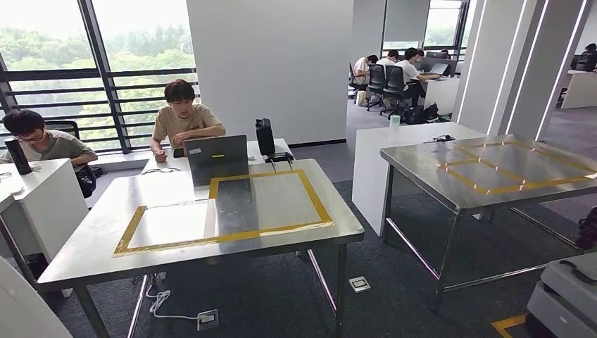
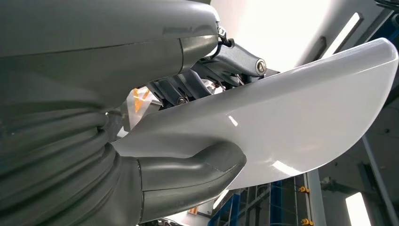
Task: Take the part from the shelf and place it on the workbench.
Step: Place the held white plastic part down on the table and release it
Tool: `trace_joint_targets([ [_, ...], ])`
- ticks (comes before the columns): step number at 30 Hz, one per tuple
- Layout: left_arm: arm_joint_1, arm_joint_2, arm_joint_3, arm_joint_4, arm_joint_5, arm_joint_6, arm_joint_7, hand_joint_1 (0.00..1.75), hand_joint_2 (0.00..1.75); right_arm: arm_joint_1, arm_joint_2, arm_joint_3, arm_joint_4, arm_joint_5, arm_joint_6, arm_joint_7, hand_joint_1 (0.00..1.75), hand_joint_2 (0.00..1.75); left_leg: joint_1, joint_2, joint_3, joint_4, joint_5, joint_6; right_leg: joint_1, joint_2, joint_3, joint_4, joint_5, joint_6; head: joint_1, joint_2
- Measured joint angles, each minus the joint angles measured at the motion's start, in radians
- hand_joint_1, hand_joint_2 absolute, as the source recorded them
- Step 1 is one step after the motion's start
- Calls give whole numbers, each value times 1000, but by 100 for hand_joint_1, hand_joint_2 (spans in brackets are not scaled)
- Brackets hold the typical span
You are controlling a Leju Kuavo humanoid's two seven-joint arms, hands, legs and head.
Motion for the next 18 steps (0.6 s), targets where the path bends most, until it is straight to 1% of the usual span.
trace_joint_targets([
  [1,5,0,0,1,0,0,-1,175,175,3,0,0,0,-3,-1,4,0,0,3,1,-28,14,-21,-5,-3,0,13,0,-11,2,0,0],
  [2,10,0,0,2,0,0,-2,175,175,5,0,0,0,-6,-3,8,0,0,6,2,-43,0,-25,-10,-6,1,28,0,-24,6,0,0],
  [3,13,1,0,2,0,0,-4,175,175,7,1,0,0,-8,-4,12,0,0,9,3,-44,-42,-3,-14,-11,1,45,0,-37,11,0,0],
  [4,16,2,0,3,1,0,-5,175,175,8,1,0,0,-10,-4,15,0,0,13,6,-36,-102,48,-18,-14,1,59,0,-51,17,0,0],
  [5,18,2,0,5,2,0,-5,175,175,8,0,0,0,-12,-5,17,0,0,17,12,-30,-165,114,-20,-16,1,73,4,-67,24,-1,0],
  [6,19,4,-1,9,4,0,-5,175,175,7,0,-1,0,-14,-7,19,0,0,18,16,-23,-211,164,-17,-15,0,82,4,-81,31,-2,-1],
  [7,21,5,-1,12,5,0,-5,175,175,7,0,-1,0,-16,-9,19,0,0,18,19,-20,-239,198,-10,-14,-1,89,2,-91,40,-2,-1],
  [8,22,8,-2,15,6,0,-5,175,175,6,0,-1,0,-17,-10,17,0,0,18,19,-19,-248,207,0,-12,-1,96,4,-94,48,-2,-1],
  [9,21,11,-2,16,7,0,-4,175,175,6,0,-1,0,-17,-11,14,0,0,18,15,-12,-247,200,10,-11,-2,97,4,-93,54,-2,-1],
  [10,21,16,-2,15,10,1,-4,175,175,5,0,-1,0,-17,-10,11,0,0,20,11,-6,-249,197,18,-11,-3,93,21,-84,59,-1,-1],
  [11,20,22,-2,13,14,2,-4,175,175,4,0,-1,0,-17,-9,8,0,0,20,9,4,-251,191,25,-12,-3,72,60,-72,63,0,-1],
  [12,20,28,-2,11,19,2,-4,175,175,2,0,-1,0,-16,-8,8,0,0,19,7,16,-251,183,32,-13,-3,38,116,-67,65,1,-1],
  [13,21,32,-1,8,25,3,-4,175,175,0,0,-1,0,-16,-7,9,0,0,17,7,28,-253,172,36,-14,-3,-7,182,-72,68,1,-1],
  [14,24,35,-1,7,29,4,-3,175,175,0,1,-1,0,-16,-7,11,0,0,15,7,40,-253,160,40,-13,-3,-56,242,-96,69,1,-1],
  [15,27,35,0,5,32,4,-2,175,175,1,1,-1,0,-16,-7,12,0,0,12,7,55,-253,146,43,-13,-3,-99,284,-133,70,1,-1],
  [16,31,35,0,4,33,4,-2,175,175,4,2,-1,0,-16,-7,13,0,0,9,6,71,-253,132,44,-12,-3,-132,300,-171,68,1,-1],
  [17,35,35,0,2,35,4,-1,175,175,6,3,-1,0,-16,-7,14,0,0,6,4,90,-253,117,45,-11,-3,-151,289,-193,65,1,-1],
  [18,37,35,0,1,36,3,0,175,175,8,4,-1,0,-16,-8,14,0,0,2,3,110,-254,103,46,-9,-3,-159,254,-187,59,1,-1],
])
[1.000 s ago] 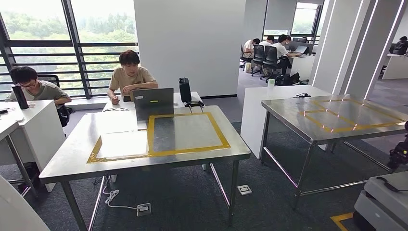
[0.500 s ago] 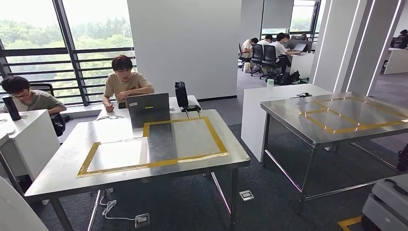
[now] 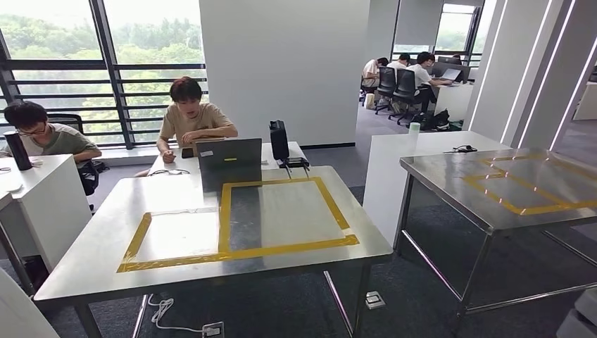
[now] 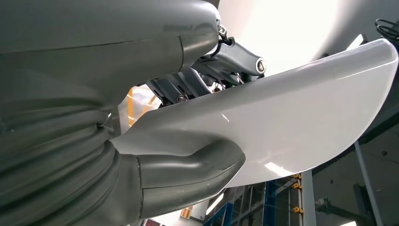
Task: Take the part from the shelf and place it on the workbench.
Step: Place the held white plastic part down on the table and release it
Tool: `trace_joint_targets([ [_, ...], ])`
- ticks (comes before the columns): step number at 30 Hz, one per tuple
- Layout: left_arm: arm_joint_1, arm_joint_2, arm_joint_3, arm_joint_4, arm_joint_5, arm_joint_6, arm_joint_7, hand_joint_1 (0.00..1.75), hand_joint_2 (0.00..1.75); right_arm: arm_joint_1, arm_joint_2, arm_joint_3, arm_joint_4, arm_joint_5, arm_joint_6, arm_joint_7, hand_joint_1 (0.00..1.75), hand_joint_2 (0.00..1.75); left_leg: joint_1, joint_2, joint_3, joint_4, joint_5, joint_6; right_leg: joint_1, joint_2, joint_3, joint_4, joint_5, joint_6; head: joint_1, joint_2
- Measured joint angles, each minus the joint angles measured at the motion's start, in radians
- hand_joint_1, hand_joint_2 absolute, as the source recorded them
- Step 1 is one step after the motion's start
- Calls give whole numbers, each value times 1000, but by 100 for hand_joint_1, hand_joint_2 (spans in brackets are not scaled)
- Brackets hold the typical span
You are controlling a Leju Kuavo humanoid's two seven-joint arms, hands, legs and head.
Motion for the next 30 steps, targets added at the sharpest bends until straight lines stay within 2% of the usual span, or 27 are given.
trace_joint_targets([
  [1,1,-1,0,-2,1,0,1,175,175,1,1,0,0,0,-1,0,0,0,-3,-1,17,-1,-15,0,4,0,0,-55,43,-11,0,0],
  [2,2,-2,0,-2,1,0,1,175,175,3,1,0,0,0,-2,0,0,0,-6,-2,34,0,-30,0,11,2,2,-113,110,-22,0,0],
  [3,2,-4,0,-3,1,0,2,175,175,4,0,0,0,0,-2,1,0,0,-8,-6,45,0,-45,-3,19,6,5,-159,162,-33,0,0],
  [4,3,-7,0,-3,1,0,3,175,175,6,-1,0,1,0,-3,3,0,0,-8,-9,56,-1,-61,-6,25,11,10,-191,200,-42,0,0],
  [5,4,-8,0,-4,0,0,3,175,175,6,-1,0,1,0,-3,4,0,0,-8,-12,72,2,-70,-12,31,16,18,-207,211,-45,-1,0],
  [6,4,-7,0,-5,0,0,3,175,175,5,-1,0,1,1,-3,6,0,0,-8,-15,87,2,-77,-17,32,19,34,-214,205,-47,0,0],
  [7,3,-5,1,-6,-1,0,3,175,175,4,-1,0,0,3,-2,8,0,0,-7,-14,103,9,-82,-22,30,17,56,-221,212,-50,0,0],
  [8,2,-3,2,-7,-2,0,1,175,175,1,-1,0,0,5,-1,8,0,0,-7,-13,109,31,-81,-27,28,15,78,-226,216,-53,-1,0],
  [9,-1,0,3,-7,-3,-1,0,175,175,-2,-2,0,0,6,0,7,0,0,-7,-11,98,66,-84,-31,26,12,99,-228,217,-59,-1,0],
  [10,-1,2,4,-7,-4,-1,-1,175,175,-5,-2,0,0,7,1,5,0,0,-7,-8,67,119,-91,-33,24,10,116,-229,213,-64,-2,0],
  [11,-1,4,5,-6,-4,0,-1,175,175,-7,-3,0,0,7,3,0,0,0,-6,-6,24,177,-107,-36,23,9,129,-229,201,-68,-2,0],
  [12,-1,6,6,-4,-4,0,0,175,175,-8,-3,0,0,7,6,-4,0,0,-6,-5,-24,224,-136,-38,23,9,141,-230,188,-70,-2,0],
  [13,0,7,6,-3,-2,0,2,175,175,-8,-3,0,0,7,9,-7,0,0,-6,-5,-67,250,-172,-39,23,10,155,-230,174,-70,-2,0],
  [14,-1,7,6,-1,-1,1,4,175,175,-8,-3,0,0,6,11,-8,0,0,-6,-4,-99,252,-202,-40,23,12,172,-230,159,-70,-2,0],
  [15,-2,7,6,0,0,1,6,175,175,-7,-3,0,0,4,11,-6,0,0,-6,-4,-120,232,-210,-39,22,15,191,-230,143,-68,-2,0],
  [16,-5,7,5,2,-2,1,9,175,175,-7,-3,0,0,1,11,-4,0,0,-6,-3,-134,192,-179,-38,22,17,211,-230,126,-66,-2,0],
  [18,-16,4,4,11,-8,1,13,175,175,-6,-3,0,0,-2,11,4,0,0,-8,-2,-153,89,-9,-32,22,21,243,-230,91,-59,-4,-1],
  [19,-23,2,2,16,-12,1,14,175,175,-7,-3,0,0,-3,11,9,0,0,-10,-2,-155,52,65,-28,23,22,252,-234,76,-54,-4,-1],
  [20,-29,0,1,19,-14,1,15,175,175,-8,-3,0,1,-4,11,11,0,0,-11,-2,-155,29,111,-22,23,23,260,-235,69,-48,-4,-1],
  [21,-35,-1,0,20,-15,2,16,175,175,-10,-3,0,0,-5,10,12,0,0,-12,-2,-148,24,106,-16,24,24,266,-235,71,-42,-3,-1],
  [23,-47,-2,-2,21,-15,2,16,175,175,-13,-4,0,0,-6,10,11,0,0,-8,-1,-120,6,95,-4,26,19,250,-192,100,-30,-2,0],
  [24,-52,-3,-2,21,-15,2,16,175,175,-14,-4,0,0,-6,10,11,0,0,-6,0,-102,-3,87,1,25,16,220,-144,119,-24,-1,0],
  [25,-54,-4,-2,22,-14,2,16,175,175,-15,-5,0,0,-7,10,12,0,0,-5,1,-84,-11,78,4,23,13,179,-85,125,-18,0,0],
  [26,-56,-4,-2,23,-14,2,16,175,175,-16,-4,0,0,-8,10,13,0,0,-5,2,-67,-17,67,6,20,11,133,-29,115,-13,0,0],
  [28,-57,-4,-2,26,-14,2,16,175,175,-13,-4,0,0,-10,8,17,0,0,-5,3,-33,-21,40,7,14,11,55,29,44,-5,0,0],
  [29,-58,-4,-2,27,-14,2,16,175,175,-10,-4,0,0,-11,7,18,0,0,-5,3,-13,-21,25,7,10,11,30,26,12,-2,0,0],
  [30,-58,-4,-2,29,-14,1,16,175,175,-8,-4,0,0,-12,7,18,0,0,-5,3,9,-21,8,6,7,10,15,1,2,-1,0,0],
])
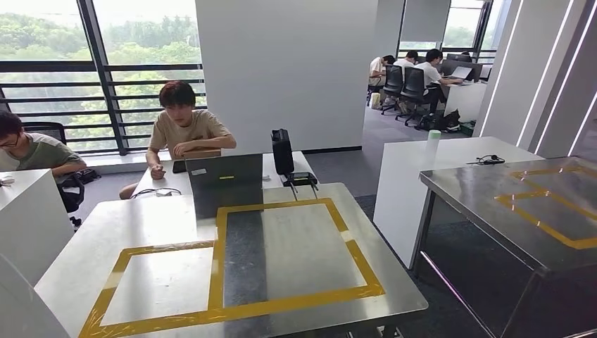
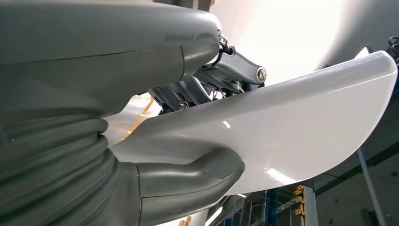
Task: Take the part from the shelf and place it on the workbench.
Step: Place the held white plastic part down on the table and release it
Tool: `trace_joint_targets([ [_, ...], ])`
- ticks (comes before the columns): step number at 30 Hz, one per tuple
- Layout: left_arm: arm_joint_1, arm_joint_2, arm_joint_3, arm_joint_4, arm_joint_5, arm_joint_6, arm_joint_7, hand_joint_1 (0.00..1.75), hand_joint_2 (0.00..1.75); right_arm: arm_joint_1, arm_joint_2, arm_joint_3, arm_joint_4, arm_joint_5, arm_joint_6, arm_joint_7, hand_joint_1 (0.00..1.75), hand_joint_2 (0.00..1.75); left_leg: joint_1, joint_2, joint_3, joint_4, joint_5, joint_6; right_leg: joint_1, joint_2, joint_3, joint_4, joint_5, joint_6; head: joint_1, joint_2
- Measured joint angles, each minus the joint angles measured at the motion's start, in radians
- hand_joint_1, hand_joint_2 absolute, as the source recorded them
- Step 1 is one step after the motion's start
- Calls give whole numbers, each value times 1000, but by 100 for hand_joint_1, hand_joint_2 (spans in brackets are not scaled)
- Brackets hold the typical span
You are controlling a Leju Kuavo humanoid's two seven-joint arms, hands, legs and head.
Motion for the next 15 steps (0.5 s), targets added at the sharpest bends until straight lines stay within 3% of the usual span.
trace_joint_targets([
  [1,-1,-1,0,1,0,-1,-1,175,175,2,0,0,0,0,0,0,0,0,0,0,22,0,-17,-2,-2,0,-5,-46,23,-1,0,0],
  [4,-3,-5,-2,8,-2,-6,-4,175,175,6,1,0,0,0,-2,4,0,0,-1,-3,68,2,-64,-11,2,-4,2,-199,207,-14,0,0],
  [5,-3,-6,-3,10,-3,-8,-6,175,175,8,1,0,0,0,-4,6,0,0,0,-5,83,4,-76,-16,5,-4,8,-223,242,-19,-1,0],
  [8,4,-5,-4,17,-12,-21,-18,175,175,7,2,0,0,4,-12,10,0,0,5,-7,106,40,-79,-36,9,-5,51,-239,244,-37,-2,0],
  [9,5,-5,-4,22,-15,-25,-22,175,175,5,1,0,0,5,-15,11,0,0,6,-6,88,78,-72,-41,9,-6,67,-240,241,-45,-3,0],
  [11,6,-5,-4,38,-18,-30,-27,175,175,0,1,0,0,7,-15,6,0,0,7,-4,14,191,-84,-48,7,-6,92,-242,226,-58,-4,0],
  [13,6,-4,-4,58,-18,-33,-28,175,175,-1,2,0,0,9,-12,-3,0,0,8,-4,-74,280,-146,-53,7,-5,112,-242,205,-62,-4,0],
  [14,6,-4,-4,68,-19,-34,-28,175,175,0,2,0,0,9,-11,-6,0,0,8,-4,-104,291,-177,-55,7,-4,124,-242,193,-62,-4,0],
  [15,6,-3,-4,75,-20,-34,-27,175,175,1,2,0,0,9,-11,-7,0,0,9,-4,-121,278,-190,-56,6,-2,137,-242,182,-61,-4,0],
])
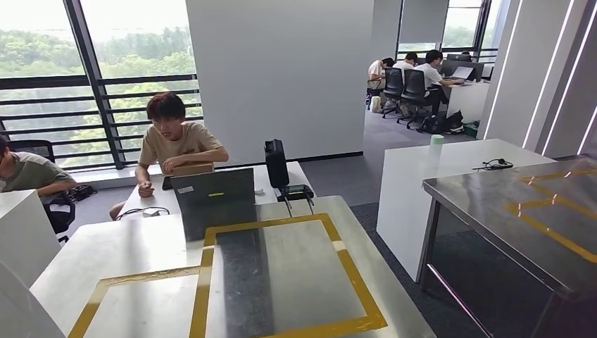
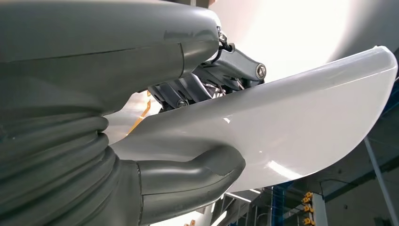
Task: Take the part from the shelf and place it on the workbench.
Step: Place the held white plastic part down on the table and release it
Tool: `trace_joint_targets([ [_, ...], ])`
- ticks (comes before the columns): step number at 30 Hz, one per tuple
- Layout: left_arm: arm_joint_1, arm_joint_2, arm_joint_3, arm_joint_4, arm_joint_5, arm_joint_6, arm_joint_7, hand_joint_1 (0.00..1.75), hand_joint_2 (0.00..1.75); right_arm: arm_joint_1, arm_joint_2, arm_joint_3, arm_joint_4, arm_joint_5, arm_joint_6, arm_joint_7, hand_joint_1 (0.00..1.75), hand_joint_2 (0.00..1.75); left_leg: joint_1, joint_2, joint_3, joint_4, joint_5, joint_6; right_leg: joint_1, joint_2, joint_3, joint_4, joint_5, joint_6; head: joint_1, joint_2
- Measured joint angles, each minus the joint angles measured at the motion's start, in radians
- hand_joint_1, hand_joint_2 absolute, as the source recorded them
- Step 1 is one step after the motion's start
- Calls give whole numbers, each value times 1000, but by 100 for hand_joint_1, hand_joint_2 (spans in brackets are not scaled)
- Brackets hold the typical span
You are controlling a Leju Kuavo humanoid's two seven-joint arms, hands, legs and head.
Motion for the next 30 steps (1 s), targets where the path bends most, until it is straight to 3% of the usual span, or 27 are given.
trace_joint_targets([
  [1,-1,2,0,7,-2,0,2,175,175,0,0,0,0,0,0,0,0,0,1,0,-6,-37,17,-1,-1,1,15,0,-12,2,0,0],
  [3,-5,8,0,22,-5,1,6,175,175,-1,1,0,0,0,1,0,0,0,4,4,0,-151,128,-1,-2,4,41,3,-38,11,0,0],
  [5,-11,13,0,39,-8,6,10,175,175,-3,1,0,0,0,0,0,0,0,5,13,8,-221,203,4,1,6,57,4,-66,23,0,0],
  [9,-23,45,-1,73,-30,36,14,175,175,-2,2,1,0,5,0,0,0,0,14,12,39,-234,234,28,5,3,71,44,-76,44,2,0],
  [11,-26,62,-1,88,-37,44,14,175,175,-4,3,1,0,7,1,1,0,0,12,12,49,-234,225,38,1,-1,21,129,-101,55,3,0],
  [13,-27,75,-1,101,-37,44,13,175,175,-5,5,2,0,8,2,2,0,0,9,11,55,-234,214,42,-4,-4,-62,235,-152,62,3,0],
  [14,-27,80,-1,108,-37,44,13,175,175,-3,6,2,0,9,2,3,0,0,8,11,60,-234,207,42,-5,-4,-93,261,-167,62,3,0],
  [15,-27,84,-1,115,-37,44,13,175,175,-2,7,2,0,9,2,3,0,0,6,10,68,-234,200,43,-5,-4,-109,256,-163,60,3,0],
  [16,-28,87,-1,121,-37,44,13,175,175,0,8,2,0,9,2,3,0,0,4,10,77,-234,192,43,-4,-4,-110,221,-136,55,3,0],
  [18,-31,92,-1,132,-49,53,14,175,175,0,8,2,0,9,2,8,0,0,1,10,97,-235,180,41,3,-4,-85,107,-41,37,2,0],
  [20,-45,101,-2,158,-92,73,9,175,175,-2,8,2,0,9,1,18,0,0,2,7,110,-241,171,34,15,-1,-72,38,-5,18,2,0],
  [22,-74,117,-4,213,-178,94,-18,175,175,-2,9,3,0,7,-1,23,0,0,5,3,119,-235,173,21,22,2,-64,17,-3,7,2,0],
  [23,-96,128,-6,252,-234,106,-42,175,175,-2,10,3,0,5,-3,21,0,0,7,2,121,-228,173,15,21,3,-50,6,12,2,2,0],
  [25,-164,152,-19,347,-364,144,-114,175,175,-5,11,3,0,-5,-7,12,0,0,7,2,110,-191,153,9,17,0,-29,-6,24,-4,1,0],
  [28,-287,174,-68,489,-604,264,-241,175,175,-12,13,3,0,-24,-15,-2,0,0,7,3,29,-49,76,4,14,-5,-21,-8,21,-10,-1,0],
  [29,-325,175,-93,533,-691,323,-273,175,175,-12,14,3,0,-29,-19,-2,0,0,8,3,2,-12,66,2,13,-6,-20,-7,19,-10,-1,0],
  [30,-364,176,-122,575,-778,385,-295,175,175,-11,14,3,0,-33,-23,0,0,0,9,3,-14,-3,76,0,11,-6,-18,-5,15,-9,-1,0],
])
